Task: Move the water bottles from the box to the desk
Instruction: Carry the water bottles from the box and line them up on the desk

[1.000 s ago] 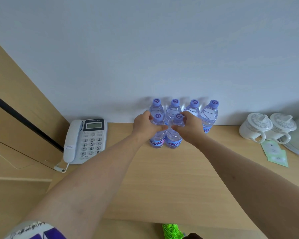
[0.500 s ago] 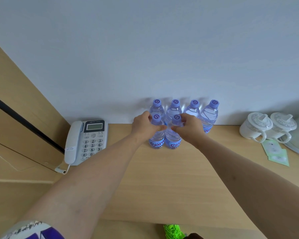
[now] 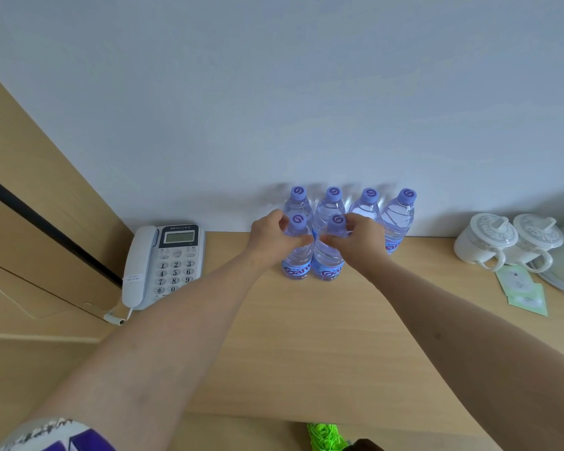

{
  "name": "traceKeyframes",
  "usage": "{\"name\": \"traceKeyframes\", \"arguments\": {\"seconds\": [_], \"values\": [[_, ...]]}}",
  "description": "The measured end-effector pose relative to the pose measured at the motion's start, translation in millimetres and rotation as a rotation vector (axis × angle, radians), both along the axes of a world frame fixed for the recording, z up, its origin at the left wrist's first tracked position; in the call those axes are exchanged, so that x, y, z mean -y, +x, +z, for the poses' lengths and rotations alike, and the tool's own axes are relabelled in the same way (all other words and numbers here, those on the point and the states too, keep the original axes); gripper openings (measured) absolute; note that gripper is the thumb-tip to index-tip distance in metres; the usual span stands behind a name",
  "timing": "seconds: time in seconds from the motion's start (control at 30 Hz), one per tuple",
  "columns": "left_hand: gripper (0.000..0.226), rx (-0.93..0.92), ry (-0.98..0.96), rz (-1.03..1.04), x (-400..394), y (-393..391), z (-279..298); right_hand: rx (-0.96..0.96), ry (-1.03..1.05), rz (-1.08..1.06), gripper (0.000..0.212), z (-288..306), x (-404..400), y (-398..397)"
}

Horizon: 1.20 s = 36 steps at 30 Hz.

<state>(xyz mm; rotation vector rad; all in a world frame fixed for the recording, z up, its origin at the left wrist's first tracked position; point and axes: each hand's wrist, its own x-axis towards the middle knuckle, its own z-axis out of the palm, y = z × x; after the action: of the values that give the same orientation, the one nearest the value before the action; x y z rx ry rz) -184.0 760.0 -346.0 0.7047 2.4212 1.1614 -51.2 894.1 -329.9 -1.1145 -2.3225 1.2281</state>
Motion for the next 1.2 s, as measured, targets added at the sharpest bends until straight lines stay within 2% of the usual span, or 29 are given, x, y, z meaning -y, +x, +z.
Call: {"name": "traceKeyframes", "arguments": {"seconds": [0.27,0.53,0.63,0.73,0.87,1.1,1.2], "values": [[0.042,0.027,0.013,-0.027,2.1,-1.1,3.5,0.027,0.07,-0.064,0.048,-6.2,1.3,-4.0],[0.042,0.045,-0.008,-0.037,2.0,0.8,6.1,0.04,0.089,-0.059,0.048,-10.9,2.6,-6.1],[0.046,0.064,-0.032,-0.043,3.3,3.6,7.6,0.084,0.105,-0.023,0.058,-10.4,2.5,-3.4],[0.064,0.072,-0.057,-0.053,7.7,8.0,11.7,0.144,0.126,0.025,0.076,-5.1,3.0,1.8],[0.078,-0.007,-0.088,-0.042,19.4,15.4,24.4,0.204,0.183,0.078,0.08,10.1,7.8,14.9],[0.073,-0.181,-0.111,-0.094,46.8,40.4,55.7,0.221,0.332,0.108,0.073,43.6,44.7,51.5],[0.064,-0.286,-0.106,-0.168,55.5,60.6,64.3,0.234,0.401,0.074,0.081,52.3,63.6,78.6]]}}
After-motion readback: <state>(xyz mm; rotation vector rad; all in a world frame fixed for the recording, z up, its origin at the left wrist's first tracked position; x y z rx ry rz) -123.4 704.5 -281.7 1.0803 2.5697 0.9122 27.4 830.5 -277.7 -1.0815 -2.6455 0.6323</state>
